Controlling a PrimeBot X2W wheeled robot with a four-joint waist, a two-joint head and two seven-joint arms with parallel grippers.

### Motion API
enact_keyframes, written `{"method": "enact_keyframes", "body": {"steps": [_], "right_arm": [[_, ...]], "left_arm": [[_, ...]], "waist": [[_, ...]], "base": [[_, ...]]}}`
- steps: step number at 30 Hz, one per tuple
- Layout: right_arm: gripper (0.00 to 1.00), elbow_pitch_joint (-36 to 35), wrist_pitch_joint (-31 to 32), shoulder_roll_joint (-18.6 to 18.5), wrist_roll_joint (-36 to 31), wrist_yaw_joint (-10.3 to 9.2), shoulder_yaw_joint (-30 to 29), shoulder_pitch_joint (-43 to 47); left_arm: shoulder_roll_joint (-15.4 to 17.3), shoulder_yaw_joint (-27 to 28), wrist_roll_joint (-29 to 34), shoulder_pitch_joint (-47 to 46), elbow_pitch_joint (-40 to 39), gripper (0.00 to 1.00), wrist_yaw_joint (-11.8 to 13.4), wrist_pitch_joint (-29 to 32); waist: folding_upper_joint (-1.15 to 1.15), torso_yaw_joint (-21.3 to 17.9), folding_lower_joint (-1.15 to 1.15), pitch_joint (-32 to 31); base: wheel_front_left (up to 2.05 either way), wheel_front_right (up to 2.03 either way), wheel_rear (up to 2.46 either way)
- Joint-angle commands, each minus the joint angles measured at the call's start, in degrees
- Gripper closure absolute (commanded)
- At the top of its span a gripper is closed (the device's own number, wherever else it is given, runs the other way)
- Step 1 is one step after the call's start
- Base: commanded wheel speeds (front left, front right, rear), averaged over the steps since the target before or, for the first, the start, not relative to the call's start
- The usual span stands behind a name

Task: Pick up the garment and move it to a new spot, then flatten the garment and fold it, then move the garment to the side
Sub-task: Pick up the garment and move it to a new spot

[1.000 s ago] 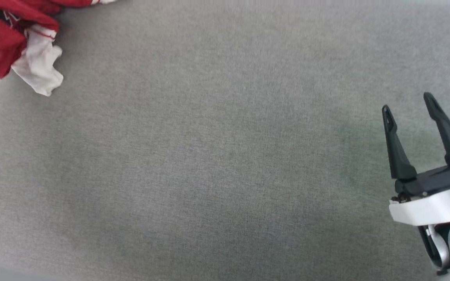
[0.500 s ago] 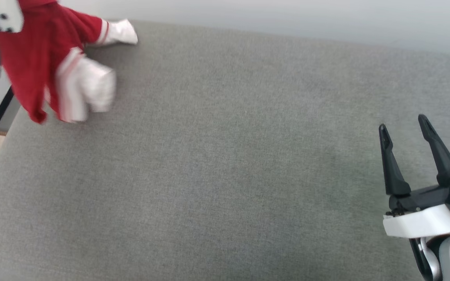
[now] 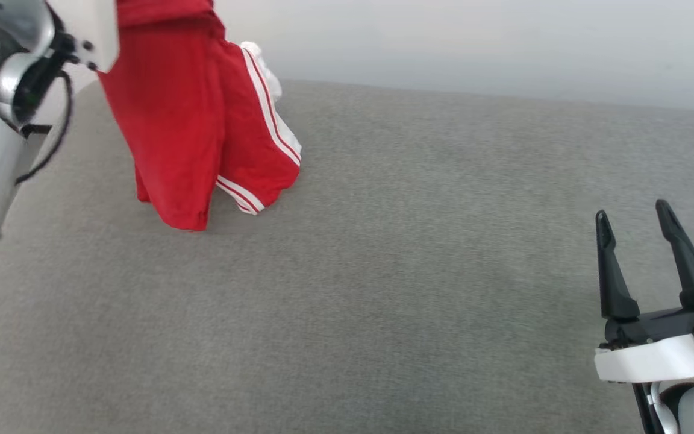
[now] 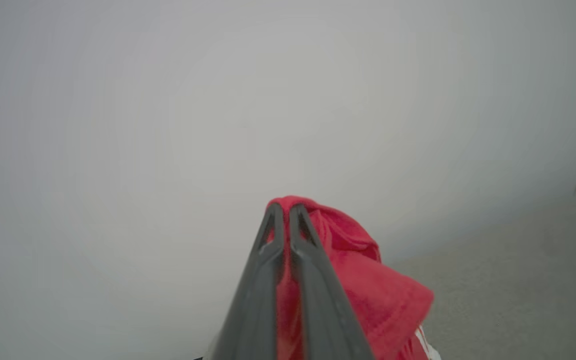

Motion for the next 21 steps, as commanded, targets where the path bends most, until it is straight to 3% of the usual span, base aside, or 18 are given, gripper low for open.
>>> {"method": "enact_keyframes", "body": {"steps": [1,11,21], "right_arm": [[0.00,-0.1,-0.3,0.3,-0.3,0.01,-0.2,0.7],[0.00,-0.8,-0.4,2.1,-0.9,0.01,-1.7,1.4],[0.00,-1.3,-0.4,3.5,-0.2,0.01,-1.8,0.0]], "left_arm": [[0.3,-0.6,-1.4,1.0,-2.8,1.00,-0.1,1.3],[-0.4,-4.4,-4.8,4.9,-17.6,1.00,0.4,9.1],[-1.0,-9.3,-6.9,12.1,-23.4,1.00,2.2,16.5]], "waist": [[0.00,-1.3,0.00,-0.4],[0.00,-8.2,0.00,-0.6],[0.00,-14.7,0.00,2.2]], "base": [[0.00,0.00,0.00],[0.00,0.00,0.00],[0.00,0.00,0.00]]}}
